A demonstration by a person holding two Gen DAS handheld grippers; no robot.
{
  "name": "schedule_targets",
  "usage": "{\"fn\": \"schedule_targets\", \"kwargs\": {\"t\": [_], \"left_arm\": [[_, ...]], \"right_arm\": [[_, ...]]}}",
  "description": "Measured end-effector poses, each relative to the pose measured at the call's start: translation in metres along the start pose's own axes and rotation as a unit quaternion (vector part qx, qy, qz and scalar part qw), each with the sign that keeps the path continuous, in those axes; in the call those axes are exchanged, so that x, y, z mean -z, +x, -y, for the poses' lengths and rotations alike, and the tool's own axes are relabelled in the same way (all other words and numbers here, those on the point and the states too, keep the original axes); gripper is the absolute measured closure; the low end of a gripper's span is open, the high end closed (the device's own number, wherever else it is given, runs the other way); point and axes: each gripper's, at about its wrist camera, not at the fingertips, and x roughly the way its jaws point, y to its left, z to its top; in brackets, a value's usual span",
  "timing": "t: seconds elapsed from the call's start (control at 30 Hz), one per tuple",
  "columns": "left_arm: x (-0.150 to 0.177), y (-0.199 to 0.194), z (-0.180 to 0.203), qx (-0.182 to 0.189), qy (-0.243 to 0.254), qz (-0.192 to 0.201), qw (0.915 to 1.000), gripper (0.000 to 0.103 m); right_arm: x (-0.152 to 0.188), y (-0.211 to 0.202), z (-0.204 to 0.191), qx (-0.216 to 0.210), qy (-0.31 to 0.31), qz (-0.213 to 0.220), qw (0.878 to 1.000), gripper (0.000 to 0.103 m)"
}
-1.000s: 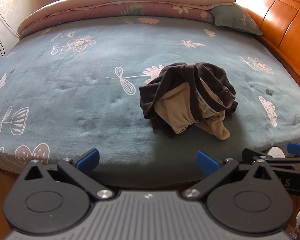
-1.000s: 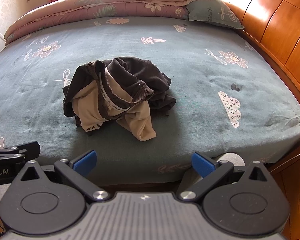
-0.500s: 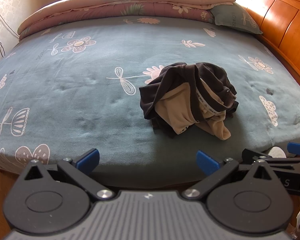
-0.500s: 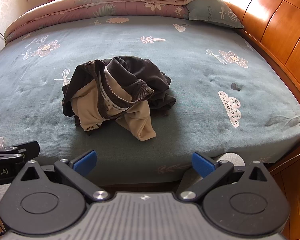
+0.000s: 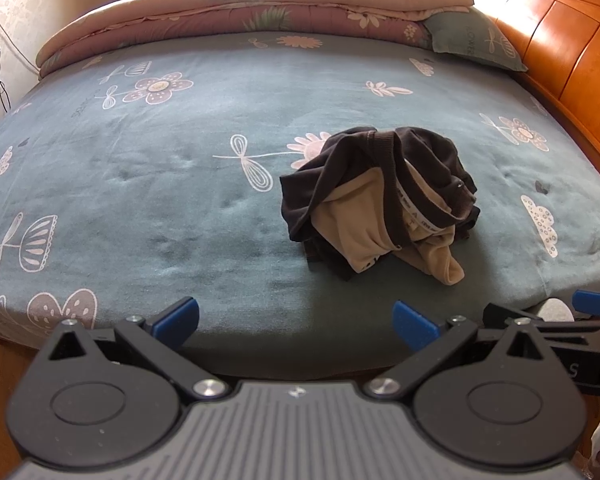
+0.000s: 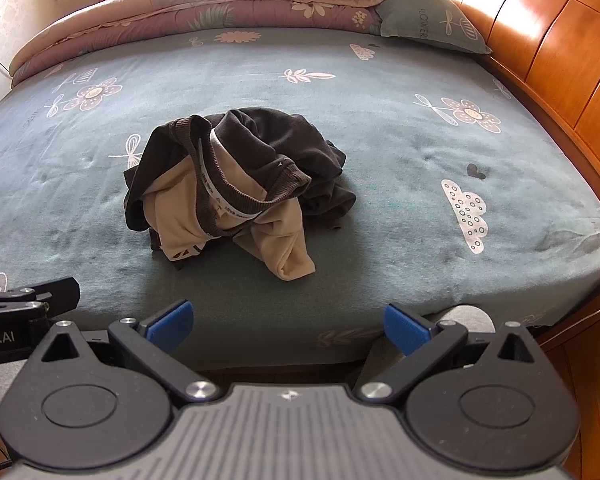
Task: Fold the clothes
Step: 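Move the left tool toward the hoodie and close on its dark fabric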
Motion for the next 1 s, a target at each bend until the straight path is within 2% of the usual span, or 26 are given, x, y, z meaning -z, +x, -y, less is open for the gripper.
{"fn": "schedule_targets", "kwargs": {"t": [0.5,1.0], "left_arm": [[-0.014,0.026,-0.009,-0.002,-0.007,-0.009,0.9999,0.000],[-0.057,0.096,-0.020,-0.014,-0.012,-0.035,0.9992,0.000]], "right_arm": [[-0.017,0.027,0.009,0.000,0.009,-0.012,1.000,0.000],[-0.042,0.092,0.018,0.001,0.014,-0.053,0.998,0.000]]}}
